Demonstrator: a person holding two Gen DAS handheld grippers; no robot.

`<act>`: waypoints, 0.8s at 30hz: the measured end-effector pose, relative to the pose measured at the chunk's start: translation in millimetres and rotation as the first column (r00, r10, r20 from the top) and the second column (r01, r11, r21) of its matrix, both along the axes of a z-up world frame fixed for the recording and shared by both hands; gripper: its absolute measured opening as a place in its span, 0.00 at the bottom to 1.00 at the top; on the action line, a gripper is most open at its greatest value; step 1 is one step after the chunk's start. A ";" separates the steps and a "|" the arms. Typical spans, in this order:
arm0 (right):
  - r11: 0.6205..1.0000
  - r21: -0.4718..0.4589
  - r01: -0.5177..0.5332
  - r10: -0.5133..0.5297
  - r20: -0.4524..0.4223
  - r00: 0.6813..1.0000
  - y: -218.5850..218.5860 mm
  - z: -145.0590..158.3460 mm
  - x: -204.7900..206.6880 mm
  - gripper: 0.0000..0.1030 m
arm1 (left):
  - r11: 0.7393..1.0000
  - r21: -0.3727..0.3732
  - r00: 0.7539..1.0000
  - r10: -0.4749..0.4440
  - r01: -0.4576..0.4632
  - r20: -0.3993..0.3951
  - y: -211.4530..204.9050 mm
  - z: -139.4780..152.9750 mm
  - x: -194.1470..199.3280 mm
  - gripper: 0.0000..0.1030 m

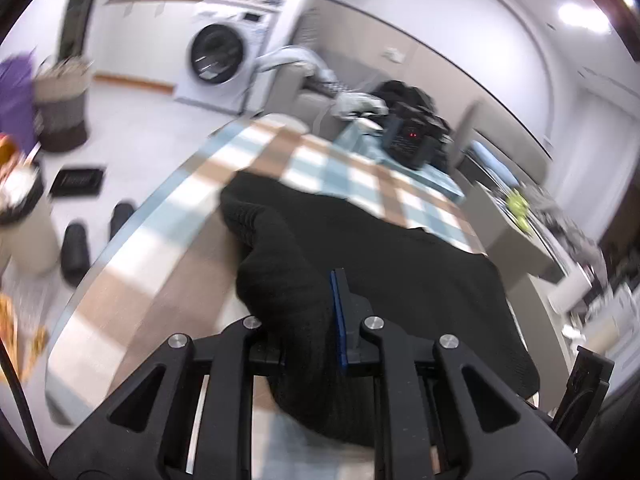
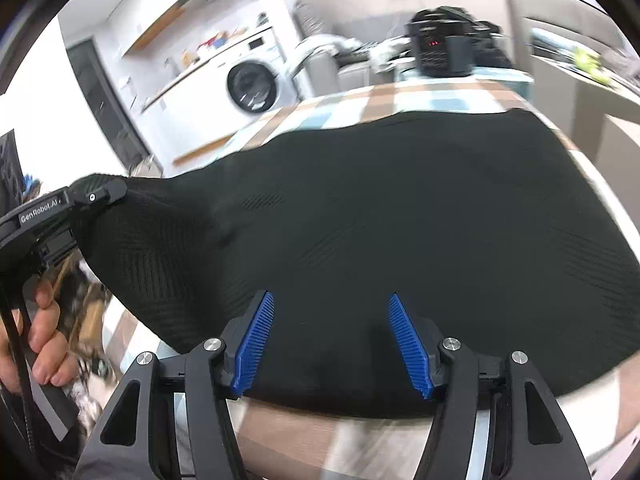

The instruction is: Fold small clothes

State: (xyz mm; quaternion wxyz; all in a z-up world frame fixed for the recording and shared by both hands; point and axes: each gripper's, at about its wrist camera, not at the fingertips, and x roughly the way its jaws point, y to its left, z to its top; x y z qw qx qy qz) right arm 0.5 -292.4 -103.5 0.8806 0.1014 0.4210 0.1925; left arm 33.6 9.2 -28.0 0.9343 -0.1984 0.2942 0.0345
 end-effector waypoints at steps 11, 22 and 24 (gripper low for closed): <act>0.952 0.032 0.304 -0.305 0.018 0.952 -109.4 13.7 -19.4 0.62 | 0.872 0.017 0.872 -0.490 0.490 -0.016 -191.7 8.6 51.5 0.13; 0.918 0.080 0.388 -0.390 0.017 0.921 -154.3 17.9 -37.8 0.62 | 0.792 -0.022 0.787 -0.609 0.610 -0.099 -208.4 -26.0 9.3 0.63; 0.924 0.115 0.363 -0.366 0.006 0.930 -157.8 18.3 -32.6 0.62 | 0.817 -0.006 0.814 -0.575 0.577 -0.082 -192.6 -20.4 4.4 0.63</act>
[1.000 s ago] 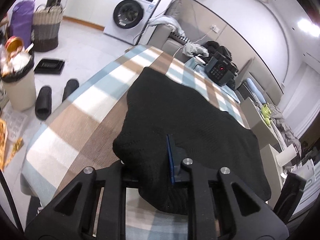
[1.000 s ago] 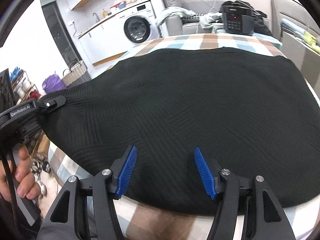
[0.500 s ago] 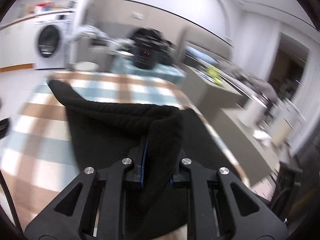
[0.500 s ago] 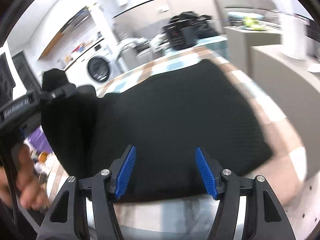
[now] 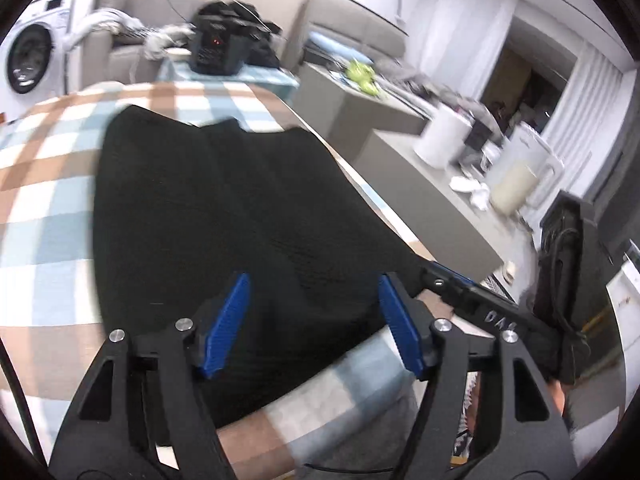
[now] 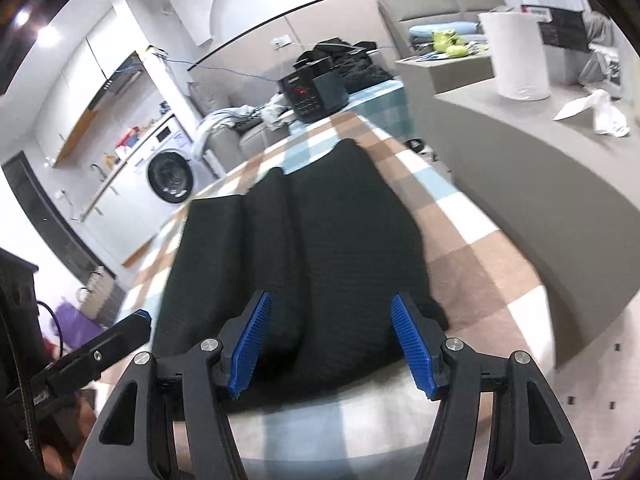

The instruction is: Fold small clothes

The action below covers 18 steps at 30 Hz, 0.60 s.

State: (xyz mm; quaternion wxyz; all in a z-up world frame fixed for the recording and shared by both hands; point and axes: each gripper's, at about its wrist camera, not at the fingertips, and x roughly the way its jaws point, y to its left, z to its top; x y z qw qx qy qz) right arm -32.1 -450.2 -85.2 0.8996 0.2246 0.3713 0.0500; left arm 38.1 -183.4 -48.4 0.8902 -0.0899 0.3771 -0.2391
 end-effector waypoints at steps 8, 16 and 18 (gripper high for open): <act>0.983 0.120 -0.135 0.140 -0.030 0.990 29.4 -9.1 10.3 0.61 | 0.976 0.071 0.978 0.208 -0.205 -0.031 74.9 -15.0 -2.3 0.64; 0.955 0.056 -0.290 0.293 -0.069 0.954 59.1 -6.7 45.2 0.40 | 0.975 0.110 0.977 0.201 -0.193 -0.074 81.9 -43.4 -2.8 0.64; 0.939 0.037 -0.341 0.343 -0.133 0.930 69.3 -18.2 54.2 0.40 | 0.975 0.116 0.976 0.198 -0.188 -0.087 73.4 -52.0 2.9 0.64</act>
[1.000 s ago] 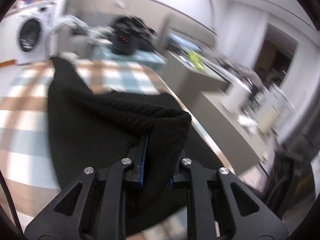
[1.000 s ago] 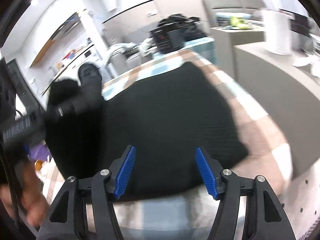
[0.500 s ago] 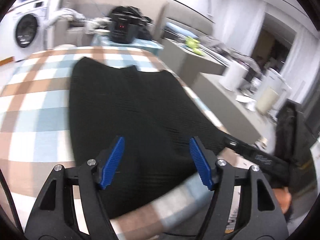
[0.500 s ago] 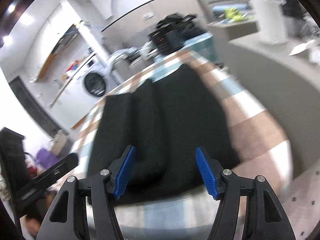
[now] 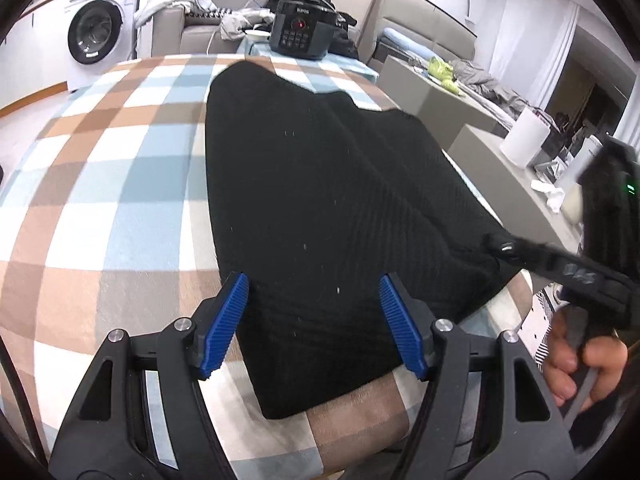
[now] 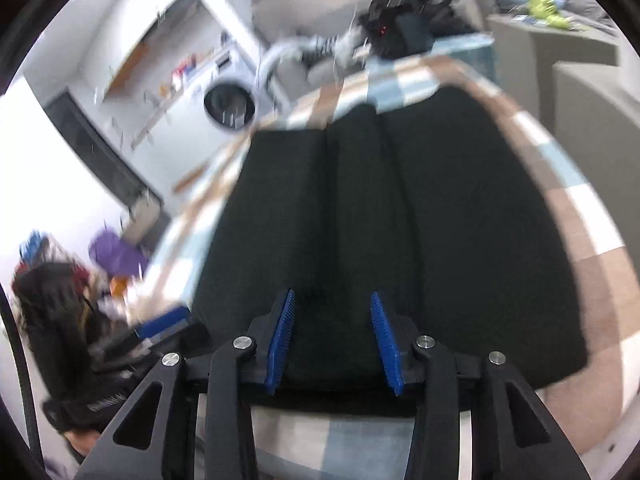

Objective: Fold small clothes
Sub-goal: 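Open the left tool and press the folded sweater flat with both tools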

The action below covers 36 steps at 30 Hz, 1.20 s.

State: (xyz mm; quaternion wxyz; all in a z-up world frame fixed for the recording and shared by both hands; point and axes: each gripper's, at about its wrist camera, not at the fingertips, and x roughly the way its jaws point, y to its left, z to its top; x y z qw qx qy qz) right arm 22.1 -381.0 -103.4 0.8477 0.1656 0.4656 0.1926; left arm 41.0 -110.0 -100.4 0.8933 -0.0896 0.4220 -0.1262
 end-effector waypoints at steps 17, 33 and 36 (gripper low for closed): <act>0.998 -0.051 -0.038 0.045 0.156 0.987 -3.0 18.5 -33.1 0.09 | 1.000 -0.012 1.000 0.026 -0.026 -0.016 5.2 -3.2 9.8 0.64; 0.999 0.009 -0.052 0.052 0.000 0.999 38.8 -9.8 47.4 0.38 | 0.997 0.066 0.998 -0.033 0.036 -0.046 -9.4 -10.4 8.1 0.64; 0.997 -0.033 -0.072 0.072 -0.006 0.997 50.7 -13.9 61.6 0.26 | 0.998 0.053 0.998 -0.033 0.036 -0.053 -7.0 -10.4 5.9 0.65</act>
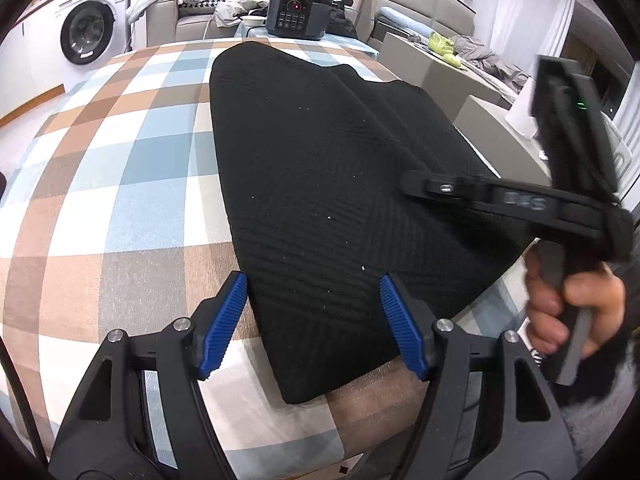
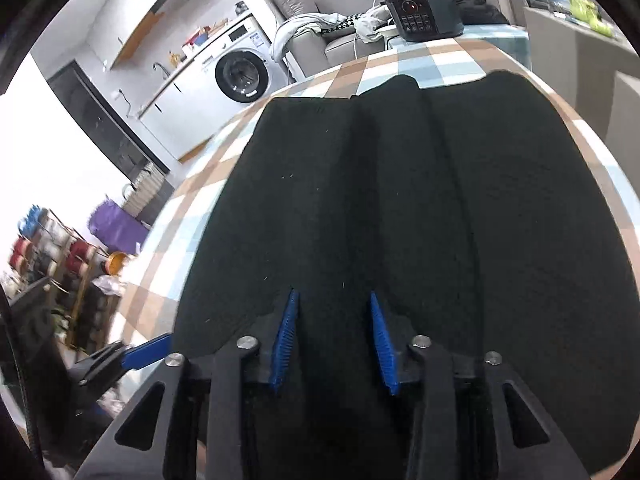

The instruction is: Fold small clothes

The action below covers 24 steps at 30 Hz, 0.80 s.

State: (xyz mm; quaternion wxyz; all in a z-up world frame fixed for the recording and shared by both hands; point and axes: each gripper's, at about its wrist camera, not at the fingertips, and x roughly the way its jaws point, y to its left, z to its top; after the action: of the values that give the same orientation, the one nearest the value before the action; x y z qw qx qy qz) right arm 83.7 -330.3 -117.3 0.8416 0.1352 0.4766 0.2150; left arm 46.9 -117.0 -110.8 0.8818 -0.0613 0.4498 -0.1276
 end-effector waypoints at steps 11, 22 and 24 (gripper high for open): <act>0.979 -0.203 0.028 -0.012 0.080 0.997 -6.3 18.0 -6.3 0.11 | 0.998 -0.049 0.998 0.049 -0.048 0.027 16.8 16.4 5.7 0.65; 0.996 -0.057 0.069 -0.067 0.029 0.997 -36.5 12.8 -18.3 0.36 | 0.996 -0.025 0.997 0.080 -0.080 -0.002 13.4 10.2 6.3 0.65; 0.996 -0.060 0.073 -0.072 0.023 0.997 -39.4 13.6 -17.7 0.36 | 0.996 -0.032 0.997 0.080 -0.080 -0.009 13.1 8.2 6.2 0.65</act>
State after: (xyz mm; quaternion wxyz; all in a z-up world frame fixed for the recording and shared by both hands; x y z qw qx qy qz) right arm 66.0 -369.7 -103.7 0.8574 0.1245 0.4692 0.1711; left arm 53.1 -103.9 -102.6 0.8834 -0.0940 0.4483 -0.0991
